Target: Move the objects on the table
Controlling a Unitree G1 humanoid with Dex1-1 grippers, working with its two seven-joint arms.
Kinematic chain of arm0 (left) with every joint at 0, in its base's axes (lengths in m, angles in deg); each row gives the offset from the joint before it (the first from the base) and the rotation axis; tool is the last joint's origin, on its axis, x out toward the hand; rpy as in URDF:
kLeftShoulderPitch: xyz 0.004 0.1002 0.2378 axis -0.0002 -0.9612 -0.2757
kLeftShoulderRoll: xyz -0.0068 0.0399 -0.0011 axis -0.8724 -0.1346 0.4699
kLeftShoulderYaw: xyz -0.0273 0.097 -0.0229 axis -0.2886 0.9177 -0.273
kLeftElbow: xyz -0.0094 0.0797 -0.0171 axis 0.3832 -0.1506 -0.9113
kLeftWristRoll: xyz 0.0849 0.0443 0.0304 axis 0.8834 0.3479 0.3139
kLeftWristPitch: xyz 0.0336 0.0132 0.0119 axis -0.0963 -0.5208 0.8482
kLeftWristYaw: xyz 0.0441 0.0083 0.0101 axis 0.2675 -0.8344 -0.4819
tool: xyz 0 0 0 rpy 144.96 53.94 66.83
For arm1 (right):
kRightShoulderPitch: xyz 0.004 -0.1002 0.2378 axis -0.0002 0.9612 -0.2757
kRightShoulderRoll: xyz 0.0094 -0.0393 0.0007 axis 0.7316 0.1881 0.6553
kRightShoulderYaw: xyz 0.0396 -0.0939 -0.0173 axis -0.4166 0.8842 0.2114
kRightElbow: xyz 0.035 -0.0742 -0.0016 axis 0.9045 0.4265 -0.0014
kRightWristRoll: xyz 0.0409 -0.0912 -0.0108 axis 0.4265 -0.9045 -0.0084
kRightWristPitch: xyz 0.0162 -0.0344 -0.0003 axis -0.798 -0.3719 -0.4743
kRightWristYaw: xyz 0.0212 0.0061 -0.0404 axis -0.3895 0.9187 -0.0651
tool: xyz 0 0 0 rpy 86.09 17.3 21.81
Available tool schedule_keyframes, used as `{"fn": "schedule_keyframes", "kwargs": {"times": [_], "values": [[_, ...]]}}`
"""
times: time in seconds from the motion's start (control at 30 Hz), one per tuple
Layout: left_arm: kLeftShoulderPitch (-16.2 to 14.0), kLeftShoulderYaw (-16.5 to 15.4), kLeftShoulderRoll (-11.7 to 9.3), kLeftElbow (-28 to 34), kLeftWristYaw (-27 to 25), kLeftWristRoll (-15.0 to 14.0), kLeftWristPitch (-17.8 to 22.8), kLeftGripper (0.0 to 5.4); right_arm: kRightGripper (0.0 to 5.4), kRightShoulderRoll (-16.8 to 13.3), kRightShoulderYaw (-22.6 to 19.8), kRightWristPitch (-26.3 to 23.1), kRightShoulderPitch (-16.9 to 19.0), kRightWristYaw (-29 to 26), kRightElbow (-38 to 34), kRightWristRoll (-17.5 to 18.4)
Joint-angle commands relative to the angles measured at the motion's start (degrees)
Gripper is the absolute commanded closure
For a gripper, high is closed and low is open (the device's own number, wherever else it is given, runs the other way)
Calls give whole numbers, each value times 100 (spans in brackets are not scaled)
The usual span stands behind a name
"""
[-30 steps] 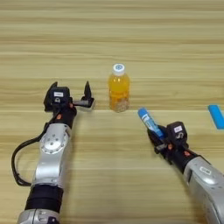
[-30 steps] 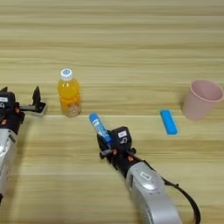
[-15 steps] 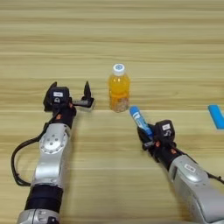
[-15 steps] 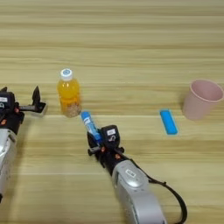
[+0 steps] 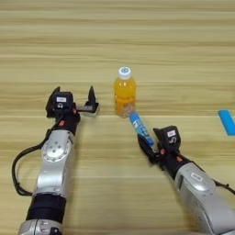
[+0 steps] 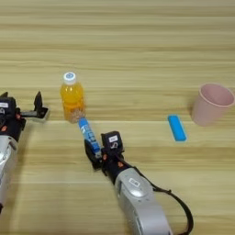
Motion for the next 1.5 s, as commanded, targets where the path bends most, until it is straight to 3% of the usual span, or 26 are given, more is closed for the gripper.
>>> {"fn": "schedule_keyframes", "kwargs": {"times": [0.03,0.43,0.6,0.97,1.33,1.5], "values": [[21,-11,-5,-36,16,36,20,0,181,-77,-21,250,22,20,-133,-98],[4,-4,2,-4,15,36,10,0,53,-140,-207,950,31,50,-374,-142],[-75,25,-8,97,-17,36,75,0,5,-168,-509,1234,-72,253,-410,-229],[-364,125,-35,539,-160,31,305,0,2,-393,-1337,1728,-447,819,-276,-529],[-853,519,-111,1373,-541,32,938,0,2,-643,-2077,2124,-733,1503,-137,-958],[-948,547,-193,1530,-693,13,1044,0,2,-687,-2340,2159,-802,1660,-26,-898]]}}
